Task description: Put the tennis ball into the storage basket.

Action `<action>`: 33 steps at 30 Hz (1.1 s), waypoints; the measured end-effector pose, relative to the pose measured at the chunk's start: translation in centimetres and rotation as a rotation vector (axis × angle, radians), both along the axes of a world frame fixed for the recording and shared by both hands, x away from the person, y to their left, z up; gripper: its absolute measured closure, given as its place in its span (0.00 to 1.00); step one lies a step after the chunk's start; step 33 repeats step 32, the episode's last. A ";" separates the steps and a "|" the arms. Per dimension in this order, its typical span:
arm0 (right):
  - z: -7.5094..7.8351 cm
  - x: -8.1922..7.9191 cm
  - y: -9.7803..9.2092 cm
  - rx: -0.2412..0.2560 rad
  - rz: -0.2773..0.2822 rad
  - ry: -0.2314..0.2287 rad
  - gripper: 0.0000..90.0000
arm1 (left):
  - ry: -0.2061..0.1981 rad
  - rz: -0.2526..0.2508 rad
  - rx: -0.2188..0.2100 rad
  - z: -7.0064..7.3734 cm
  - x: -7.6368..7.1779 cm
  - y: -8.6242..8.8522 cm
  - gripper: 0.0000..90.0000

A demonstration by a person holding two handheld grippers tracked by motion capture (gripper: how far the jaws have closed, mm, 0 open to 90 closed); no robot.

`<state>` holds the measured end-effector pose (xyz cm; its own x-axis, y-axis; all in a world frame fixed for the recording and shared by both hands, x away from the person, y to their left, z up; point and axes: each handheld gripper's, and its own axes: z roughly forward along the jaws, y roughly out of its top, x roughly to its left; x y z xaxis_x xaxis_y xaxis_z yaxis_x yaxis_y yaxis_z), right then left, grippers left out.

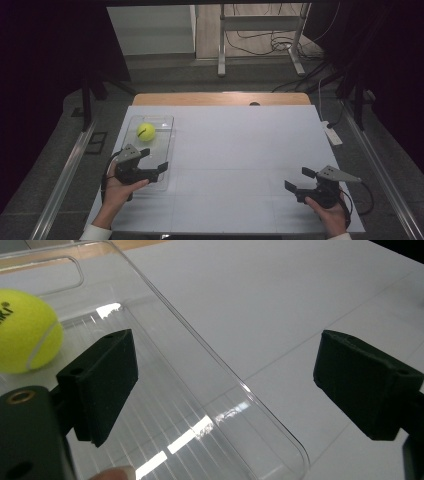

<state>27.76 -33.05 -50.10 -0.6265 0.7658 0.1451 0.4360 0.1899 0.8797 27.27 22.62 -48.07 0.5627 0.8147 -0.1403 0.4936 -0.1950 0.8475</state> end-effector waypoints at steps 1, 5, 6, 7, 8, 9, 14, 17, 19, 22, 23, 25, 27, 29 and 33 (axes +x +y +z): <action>0.0 0.0 0.0 0.000 0.000 -0.001 0.10 | 0.003 -0.005 0.000 -0.2 -0.4 -0.1 0.13; 0.0 0.0 -0.1 0.000 -0.001 -0.001 0.10 | 0.007 -0.019 0.006 -0.9 -1.3 -0.3 0.13; 0.0 0.0 -0.1 -0.001 -0.001 -0.002 0.10 | 0.007 -0.029 0.011 -1.2 -1.8 -0.4 0.13; 0.0 0.0 -0.1 -0.001 -0.001 -0.002 0.10 | 0.007 -0.029 0.011 -1.2 -1.8 -0.4 0.13; 0.0 0.0 -0.2 -0.001 0.000 -0.002 0.10 | 0.007 -0.040 0.017 -1.4 -2.2 -0.4 0.13; 0.0 0.0 -0.2 0.000 0.000 -0.002 0.10 | 0.005 -0.042 0.014 -1.6 -2.5 -0.4 0.13; 0.0 0.0 -0.1 -0.002 0.001 -0.003 0.10 | 0.004 -0.048 0.025 -2.1 -3.1 -0.6 0.13; 0.0 0.0 -0.1 -0.002 0.004 -0.001 0.10 | 0.004 -0.047 0.027 -2.2 -3.1 -0.7 0.13; 0.0 0.1 -0.1 -0.001 0.005 -0.002 0.10 | 0.006 -0.050 0.027 -2.3 -3.0 -0.8 0.13; 0.0 0.1 -0.1 -0.002 0.006 -0.002 0.10 | 0.010 -0.054 0.029 -2.6 -3.0 -0.9 0.13; -0.1 0.1 -0.1 -0.004 0.006 -0.002 0.10 | 0.012 -0.057 0.031 -2.6 -2.9 -0.9 0.13; -0.1 0.0 -0.1 -0.006 0.007 -0.002 0.10 | 0.011 -0.060 0.040 -2.7 -2.9 -1.0 0.13; 0.0 0.0 -0.1 -0.004 0.007 -0.003 0.10 | 0.009 -0.061 0.042 -2.7 -2.9 -1.1 0.13; 0.0 -0.1 -0.2 0.003 0.008 -0.007 0.10 | 0.005 -0.056 0.034 -2.5 -2.9 -1.0 0.13; 0.0 0.1 -0.3 0.009 0.009 -0.005 0.10 | 0.006 -0.052 0.028 -2.4 -2.9 -1.0 0.13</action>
